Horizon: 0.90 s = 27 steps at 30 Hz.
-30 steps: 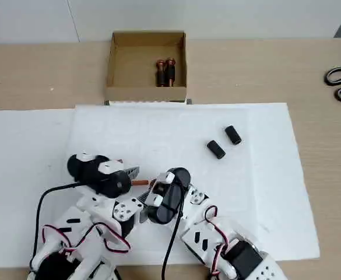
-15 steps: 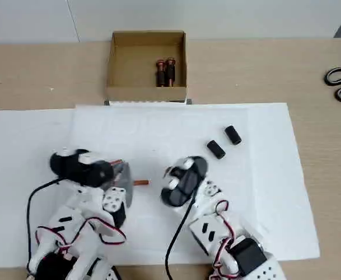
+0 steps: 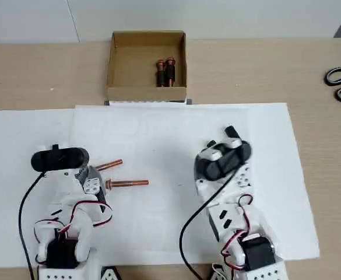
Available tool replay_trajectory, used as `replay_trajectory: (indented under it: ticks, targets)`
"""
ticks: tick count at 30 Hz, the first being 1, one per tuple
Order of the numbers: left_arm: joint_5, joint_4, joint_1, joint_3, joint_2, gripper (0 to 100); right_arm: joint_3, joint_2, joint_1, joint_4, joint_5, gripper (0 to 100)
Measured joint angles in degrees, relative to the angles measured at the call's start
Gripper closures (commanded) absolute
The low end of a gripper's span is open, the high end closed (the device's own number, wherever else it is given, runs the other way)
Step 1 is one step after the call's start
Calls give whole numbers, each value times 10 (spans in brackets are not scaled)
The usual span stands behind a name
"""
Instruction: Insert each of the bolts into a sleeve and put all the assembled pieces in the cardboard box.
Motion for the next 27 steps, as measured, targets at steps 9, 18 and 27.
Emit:
replay_trajectory:
  ticks: [9, 18, 27]
  targets:
    - [-1, -2, -4, 31, 0, 993, -164, 73, 9, 77, -19, 997]
    - [-1, -3, -4, 31, 0, 993, -412, 405, 6, 44, -50, 997]
    - [-1, -3, -4, 31, 0, 993, -677, 763, 6, 13, -50, 996]
